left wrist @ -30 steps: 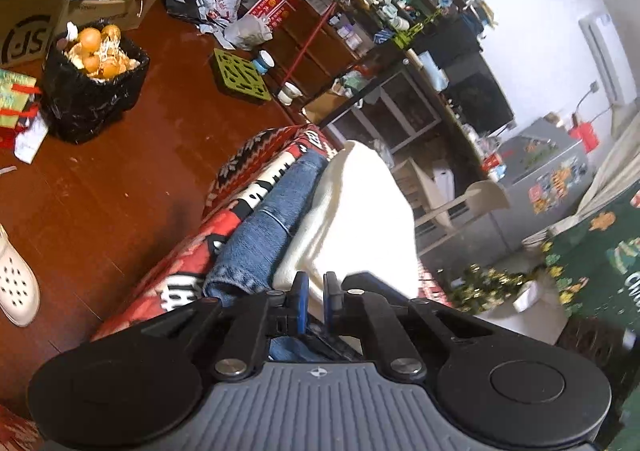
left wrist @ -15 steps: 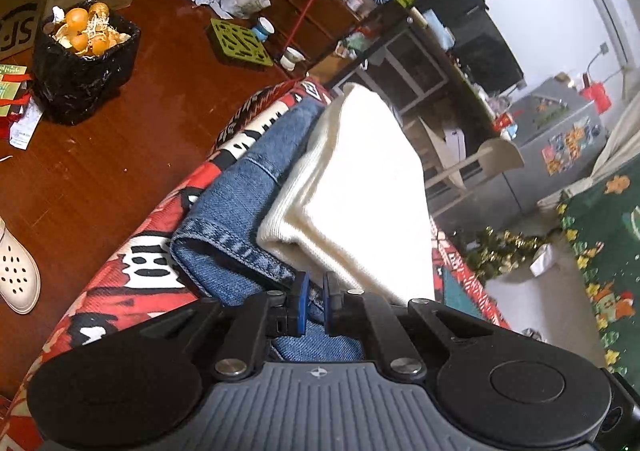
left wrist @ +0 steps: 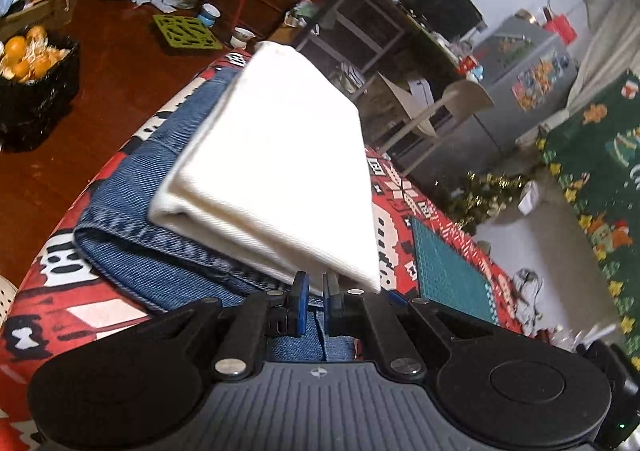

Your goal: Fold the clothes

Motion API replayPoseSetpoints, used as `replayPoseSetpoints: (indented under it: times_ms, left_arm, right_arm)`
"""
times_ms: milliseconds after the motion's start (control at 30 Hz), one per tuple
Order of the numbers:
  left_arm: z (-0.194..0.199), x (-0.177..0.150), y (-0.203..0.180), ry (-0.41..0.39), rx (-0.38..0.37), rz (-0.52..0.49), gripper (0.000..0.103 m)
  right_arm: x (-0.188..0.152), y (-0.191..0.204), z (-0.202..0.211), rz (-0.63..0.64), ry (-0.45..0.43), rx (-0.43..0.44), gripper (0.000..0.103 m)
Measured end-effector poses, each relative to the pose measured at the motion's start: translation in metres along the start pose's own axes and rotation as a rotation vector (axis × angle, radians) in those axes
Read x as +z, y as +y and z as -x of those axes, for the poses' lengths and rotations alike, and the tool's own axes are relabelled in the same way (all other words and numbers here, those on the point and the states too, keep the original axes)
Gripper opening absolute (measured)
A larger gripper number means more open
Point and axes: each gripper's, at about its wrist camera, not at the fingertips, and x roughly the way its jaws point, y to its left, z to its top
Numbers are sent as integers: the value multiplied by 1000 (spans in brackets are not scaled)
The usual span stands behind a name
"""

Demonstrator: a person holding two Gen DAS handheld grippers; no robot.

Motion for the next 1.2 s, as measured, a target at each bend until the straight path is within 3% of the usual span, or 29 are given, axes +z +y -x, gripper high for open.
replayPoseSetpoints:
  times_ms: [300, 333, 433, 467, 733, 1000, 1067, 1200]
  left_arm:
    - [13, -5, -29, -1, 99, -96, 6]
    - [17, -5, -33, -8, 114, -109, 8]
    - [34, -9, -50, -34, 166, -155, 31]
    - [41, -11, -56, -45, 183, -174, 34]
    - [87, -42, -95, -72, 237, -250, 46]
    - [126, -74, -129, -70, 330, -265, 66]
    - [131, -82, -135, -71, 372, -272, 74]
    - [134, -101, -143, -78, 462, -298, 80]
  right_arm:
    - [4, 9, 17, -9, -7, 49, 18]
    - [5, 9, 23, -14, -9, 46, 18]
    - [8, 11, 41, -23, 3, 24, 19]
    - [9, 11, 47, -26, 7, 17, 21]
    - [18, 11, 116, -6, -14, -102, 47]
    - [26, 14, 186, 16, 1, -175, 95]
    - [28, 16, 203, 27, 2, -192, 102]
    - [25, 21, 225, 19, 56, -177, 102]
